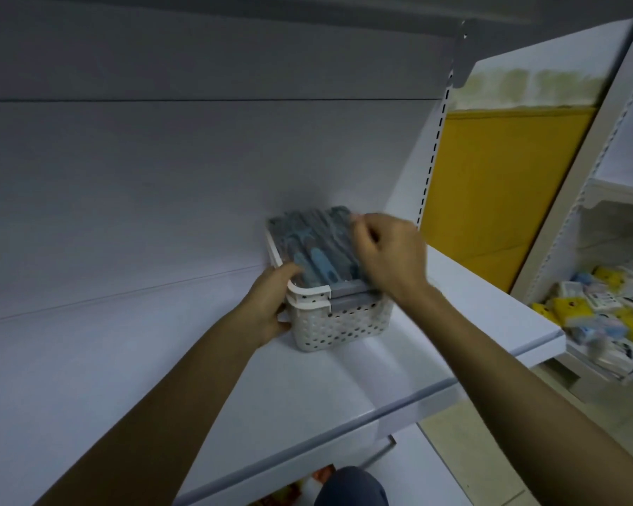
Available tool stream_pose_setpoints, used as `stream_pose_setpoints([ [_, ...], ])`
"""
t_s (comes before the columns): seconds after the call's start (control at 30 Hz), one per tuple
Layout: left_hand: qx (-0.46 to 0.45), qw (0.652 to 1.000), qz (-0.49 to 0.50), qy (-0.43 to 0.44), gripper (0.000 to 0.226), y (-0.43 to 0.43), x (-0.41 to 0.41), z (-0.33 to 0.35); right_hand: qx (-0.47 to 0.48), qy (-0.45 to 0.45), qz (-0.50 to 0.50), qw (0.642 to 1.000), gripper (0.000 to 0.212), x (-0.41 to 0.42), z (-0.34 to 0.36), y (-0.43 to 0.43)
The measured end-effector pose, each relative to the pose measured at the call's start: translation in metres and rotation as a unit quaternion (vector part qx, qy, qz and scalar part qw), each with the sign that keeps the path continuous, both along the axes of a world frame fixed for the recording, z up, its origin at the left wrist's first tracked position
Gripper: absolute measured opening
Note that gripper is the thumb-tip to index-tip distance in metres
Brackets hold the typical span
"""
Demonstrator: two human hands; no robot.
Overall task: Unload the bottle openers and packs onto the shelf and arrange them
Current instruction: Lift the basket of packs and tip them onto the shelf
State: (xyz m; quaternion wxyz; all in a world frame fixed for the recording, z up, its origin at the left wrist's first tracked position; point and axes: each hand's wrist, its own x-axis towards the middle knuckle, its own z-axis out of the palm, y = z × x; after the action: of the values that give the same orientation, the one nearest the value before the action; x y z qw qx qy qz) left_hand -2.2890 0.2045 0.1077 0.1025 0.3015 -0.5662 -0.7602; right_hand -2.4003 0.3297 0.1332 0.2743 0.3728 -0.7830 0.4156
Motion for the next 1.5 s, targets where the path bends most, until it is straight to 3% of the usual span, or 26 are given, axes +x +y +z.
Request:
stream_pose_setpoints([
  [0.07, -0.003, 1.0, 0.018, -0.003, 0.019, 0.002, -0.004, 0.001, -0.091, -0.117, -0.017, 0.989, 0.045, -0.032, -0.007, 0.013],
  [0.13, -0.01, 0.999, 0.03, 0.007, 0.022, 0.003, -0.007, 0.002, -0.109, -0.188, -0.062, 0.974, 0.04, -0.059, -0.023, 0.026],
  [0.27, -0.021, 0.999, 0.038, 0.011, 0.03, 0.002, -0.012, 0.002, 0.141, -0.253, -0.188, 0.938, 0.033, -0.09, -0.063, 0.041],
  [0.4, -0.025, 0.999, 0.043, 0.007, 0.023, 0.001, -0.013, 0.001, 0.219, -0.231, -0.182, 0.93, 0.021, -0.093, -0.085, 0.036],
  [0.57, -0.023, 0.999, 0.043, 0.013, 0.027, 0.002, -0.014, 0.001, 0.134, -0.239, -0.193, 0.942, 0.026, -0.1, -0.072, 0.035],
  [0.77, -0.026, 0.999, 0.044, 0.001, 0.019, 0.003, -0.014, 0.002, 0.265, -0.204, -0.199, 0.921, 0.021, -0.081, -0.084, 0.034],
  [0.83, -0.029, 0.999, 0.041, -0.003, 0.02, 0.002, -0.014, 0.001, 0.231, -0.207, -0.198, 0.93, 0.018, -0.077, -0.076, 0.031],
  [0.97, -0.028, 0.999, 0.041, -0.004, 0.026, 0.002, -0.015, 0.001, -0.048, -0.318, -0.089, 0.943, 0.026, -0.073, -0.024, 0.029],
  [1.03, -0.019, 0.999, 0.039, 0.003, 0.025, 0.002, -0.015, 0.0, -0.09, -0.296, -0.042, 0.95, 0.019, -0.064, 0.014, 0.027],
  [1.1, -0.013, 0.999, 0.041, 0.01, 0.021, 0.003, -0.014, 0.001, -0.067, -0.205, -0.026, 0.976, 0.013, -0.046, 0.045, 0.019],
  [1.2, -0.037, 0.999, 0.038, 0.01, 0.016, 0.002, -0.013, 0.002, 0.119, -0.028, -0.029, 0.992, 0.016, -0.006, 0.052, 0.0],
  [1.27, -0.056, 0.998, 0.038, 0.007, 0.022, 0.0, -0.012, -0.002, 0.277, 0.025, -0.038, 0.96, 0.022, 0.018, 0.036, -0.017],
  [1.33, -0.065, 0.997, 0.041, 0.009, 0.031, -0.001, -0.01, -0.004, 0.341, 0.045, -0.039, 0.938, 0.03, 0.029, 0.025, -0.025],
  [1.4, -0.066, 0.997, 0.037, 0.015, 0.034, -0.003, -0.009, -0.006, 0.296, 0.035, -0.038, 0.954, 0.034, 0.028, 0.025, -0.019],
  [1.5, -0.049, 0.998, 0.03, 0.032, 0.032, -0.008, -0.005, -0.009, 0.045, 0.03, -0.065, 0.996, 0.031, 0.026, 0.011, 0.007],
])
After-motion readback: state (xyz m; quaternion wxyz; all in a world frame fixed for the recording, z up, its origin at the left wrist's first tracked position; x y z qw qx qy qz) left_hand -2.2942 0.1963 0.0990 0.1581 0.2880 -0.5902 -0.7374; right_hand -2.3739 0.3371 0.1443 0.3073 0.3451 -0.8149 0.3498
